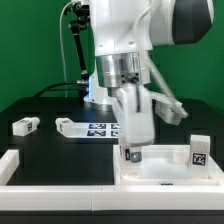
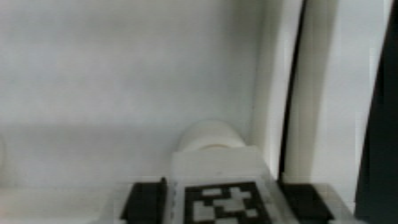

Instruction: Assemble square table

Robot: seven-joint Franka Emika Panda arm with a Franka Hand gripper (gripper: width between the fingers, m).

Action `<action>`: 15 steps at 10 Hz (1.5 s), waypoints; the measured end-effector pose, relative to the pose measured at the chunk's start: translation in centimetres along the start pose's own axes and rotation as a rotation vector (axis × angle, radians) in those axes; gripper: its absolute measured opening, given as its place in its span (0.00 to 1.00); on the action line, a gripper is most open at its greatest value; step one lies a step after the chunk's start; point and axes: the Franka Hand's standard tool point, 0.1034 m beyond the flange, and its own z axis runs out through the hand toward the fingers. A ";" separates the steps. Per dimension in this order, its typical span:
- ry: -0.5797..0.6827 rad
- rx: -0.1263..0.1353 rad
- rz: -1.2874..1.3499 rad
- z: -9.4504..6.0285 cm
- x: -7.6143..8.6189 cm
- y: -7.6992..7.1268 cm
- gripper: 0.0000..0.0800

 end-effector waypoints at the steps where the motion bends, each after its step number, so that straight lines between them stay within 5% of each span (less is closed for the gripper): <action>1: -0.015 -0.004 0.118 0.0 0.0 -0.2 0.36; 3: -0.015 -0.003 0.119 0.1 0.0 -0.1 0.42; 4: -0.015 -0.003 0.107 0.1 0.0 -0.1 0.58; 5: -0.003 0.009 -0.099 0.0 0.1 -0.2 0.58; 6: -0.003 0.016 -0.300 -0.3 0.2 -0.2 0.76; 7: 0.003 0.023 -0.407 -0.7 0.4 0.4 0.80; 10: 0.023 0.020 -0.668 -0.6 0.3 0.5 0.81; 12: 0.080 0.002 -1.128 -1.2 -0.8 0.6 0.81; 14: 0.080 0.000 -1.139 -1.1 -1.0 0.7 0.81; 15: 0.081 -0.001 -1.140 -1.1 -1.0 0.7 0.70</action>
Offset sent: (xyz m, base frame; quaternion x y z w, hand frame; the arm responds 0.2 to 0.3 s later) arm 0.0000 0.0000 0.0000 0.0000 0.0000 0.0000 1.0000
